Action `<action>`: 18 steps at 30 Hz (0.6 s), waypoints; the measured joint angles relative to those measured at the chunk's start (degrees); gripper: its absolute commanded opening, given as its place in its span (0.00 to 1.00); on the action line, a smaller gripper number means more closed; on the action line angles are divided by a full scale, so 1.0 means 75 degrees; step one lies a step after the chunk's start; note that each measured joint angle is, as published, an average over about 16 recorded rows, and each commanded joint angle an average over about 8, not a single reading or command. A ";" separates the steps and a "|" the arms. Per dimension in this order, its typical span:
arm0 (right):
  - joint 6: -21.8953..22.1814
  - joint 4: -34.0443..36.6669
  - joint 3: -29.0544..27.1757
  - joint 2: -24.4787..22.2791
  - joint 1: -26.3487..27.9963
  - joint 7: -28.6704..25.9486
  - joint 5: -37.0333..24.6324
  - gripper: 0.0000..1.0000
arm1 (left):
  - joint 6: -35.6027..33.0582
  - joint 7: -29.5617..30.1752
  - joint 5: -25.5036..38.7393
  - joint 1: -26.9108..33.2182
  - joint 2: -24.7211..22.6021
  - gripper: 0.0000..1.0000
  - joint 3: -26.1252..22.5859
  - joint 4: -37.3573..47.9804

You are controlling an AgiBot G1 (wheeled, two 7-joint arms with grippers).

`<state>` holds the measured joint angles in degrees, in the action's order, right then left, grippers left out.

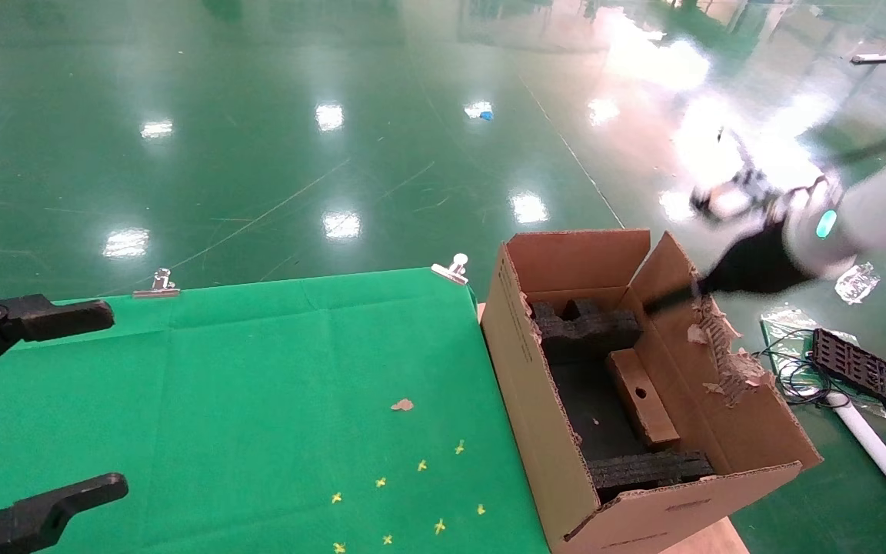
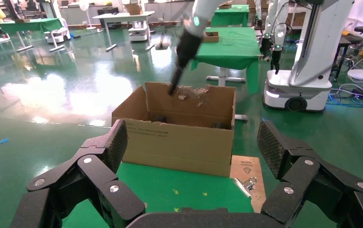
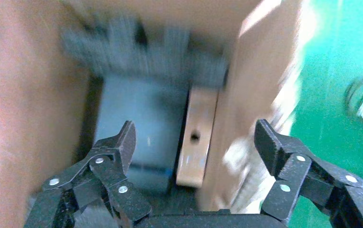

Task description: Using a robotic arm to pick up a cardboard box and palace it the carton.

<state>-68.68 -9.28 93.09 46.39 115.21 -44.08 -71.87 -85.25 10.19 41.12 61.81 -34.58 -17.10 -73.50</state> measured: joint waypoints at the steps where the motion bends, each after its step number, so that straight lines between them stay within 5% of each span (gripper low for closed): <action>1: -0.0045 -0.0049 -0.0023 -0.0040 0.0194 0.0075 0.0012 1.00 | 0.0000 0.0000 0.0000 0.0000 0.0000 1.00 0.0000 0.0000; 10: -0.0297 -0.0699 -0.0328 -0.0593 0.1546 0.0819 0.0273 1.00 | 0.0002 -0.0002 -0.0003 0.0000 0.0002 1.00 -0.0003 0.0000; 18: -0.0298 -0.1317 -0.0740 -0.1050 0.1805 0.1316 0.0650 1.00 | 0.0004 -0.0004 -0.0005 0.0000 0.0003 1.00 -0.0005 0.0002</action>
<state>-70.92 -19.15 87.53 38.52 128.75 -34.21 -67.00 -85.21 10.16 41.08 61.82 -34.56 -17.14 -73.48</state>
